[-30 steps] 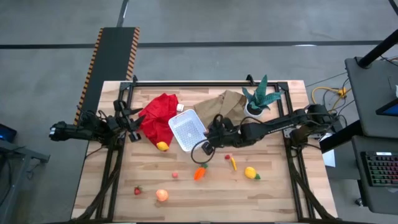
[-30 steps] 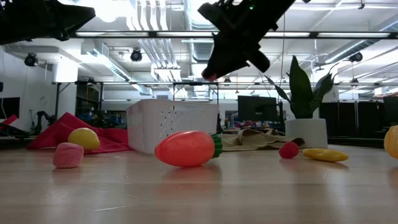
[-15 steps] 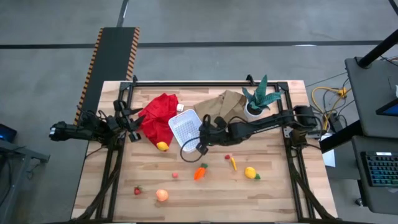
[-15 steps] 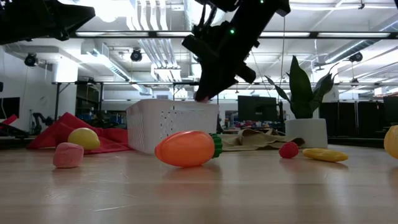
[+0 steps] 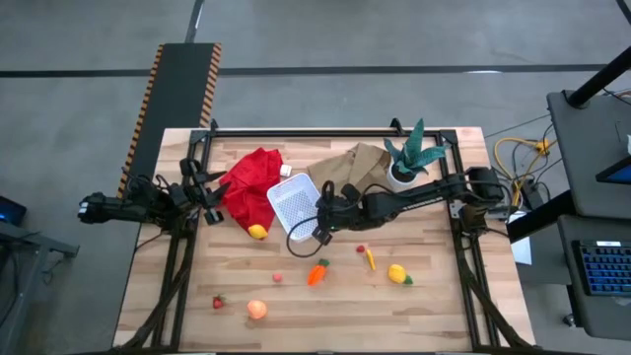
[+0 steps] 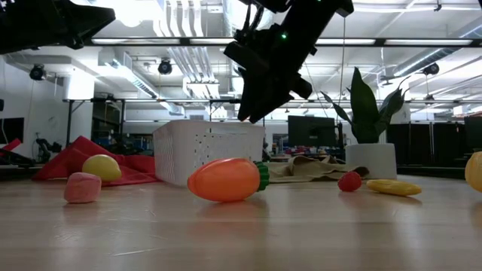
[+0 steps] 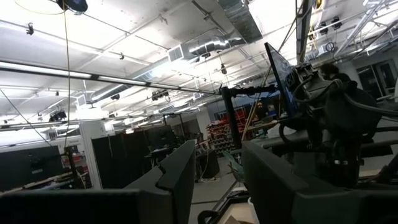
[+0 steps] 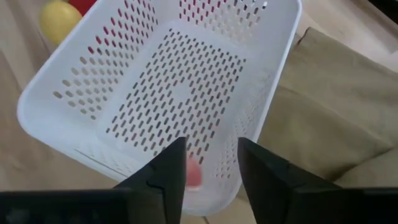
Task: Pick and placing Produce into tupperware
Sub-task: Put the right toy raspberry into the white bin, then put the right toy strawberry into the white bin
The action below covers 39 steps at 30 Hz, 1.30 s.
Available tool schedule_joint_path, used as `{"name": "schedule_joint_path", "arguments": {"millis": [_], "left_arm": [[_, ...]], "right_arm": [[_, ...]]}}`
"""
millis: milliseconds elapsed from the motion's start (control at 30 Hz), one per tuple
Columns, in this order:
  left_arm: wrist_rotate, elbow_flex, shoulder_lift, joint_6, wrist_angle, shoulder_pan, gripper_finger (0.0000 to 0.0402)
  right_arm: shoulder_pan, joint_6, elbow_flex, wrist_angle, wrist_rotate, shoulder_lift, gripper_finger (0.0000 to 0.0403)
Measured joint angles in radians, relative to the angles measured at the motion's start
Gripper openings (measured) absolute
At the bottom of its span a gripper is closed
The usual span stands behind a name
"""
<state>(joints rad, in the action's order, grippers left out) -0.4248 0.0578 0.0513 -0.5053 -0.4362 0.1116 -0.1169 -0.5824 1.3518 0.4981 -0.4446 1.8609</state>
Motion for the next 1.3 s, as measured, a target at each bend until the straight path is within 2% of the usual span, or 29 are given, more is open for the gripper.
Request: {"name": "schedule_joint_path", "arguments": {"millis": [233,400,533,633,733,900,1000,1133,1300], "left_arm": [[0.0,0.0,0.0,0.0,0.0,0.0,0.0118],[0.0,0.0,0.0,0.0,0.0,0.0,0.0118],[0.0,-0.001,-0.001,0.0,0.0,0.0,0.0118],[0.0,-0.001,0.0,0.0,0.0,0.0,0.0118],[0.0,-0.001,0.001,0.0,0.001,0.0,0.0118],[0.0,-0.002,0.0,0.0,0.001,0.0,0.0118],[0.0,-0.002,0.001,0.0,0.002,0.0,0.0118],[0.0,-0.002,0.0,0.0,0.004,0.0,0.0118],[0.0,-0.006,0.003,0.0,0.006,0.0,0.0118]], "right_arm": [[-0.033,-0.024,0.0,0.058,0.008,-0.078,0.0151],[-0.121,-0.132,-0.008,0.183,0.003,-0.158,0.0143],[-0.206,-0.221,-0.029,0.238,0.004,-0.168,0.0138],[-0.269,-0.218,-0.042,0.264,0.007,-0.158,0.0142],[-0.313,-0.183,-0.049,0.29,0.008,-0.144,0.0164],[-0.331,-0.169,-0.083,0.303,0.0,-0.145,0.0225],[-0.324,-0.15,-0.141,0.29,0.052,-0.145,0.0254],[-0.319,-0.086,-0.233,0.195,0.061,-0.144,0.0271],[-0.303,-0.056,-0.32,0.135,0.056,-0.144,0.0273]]}}
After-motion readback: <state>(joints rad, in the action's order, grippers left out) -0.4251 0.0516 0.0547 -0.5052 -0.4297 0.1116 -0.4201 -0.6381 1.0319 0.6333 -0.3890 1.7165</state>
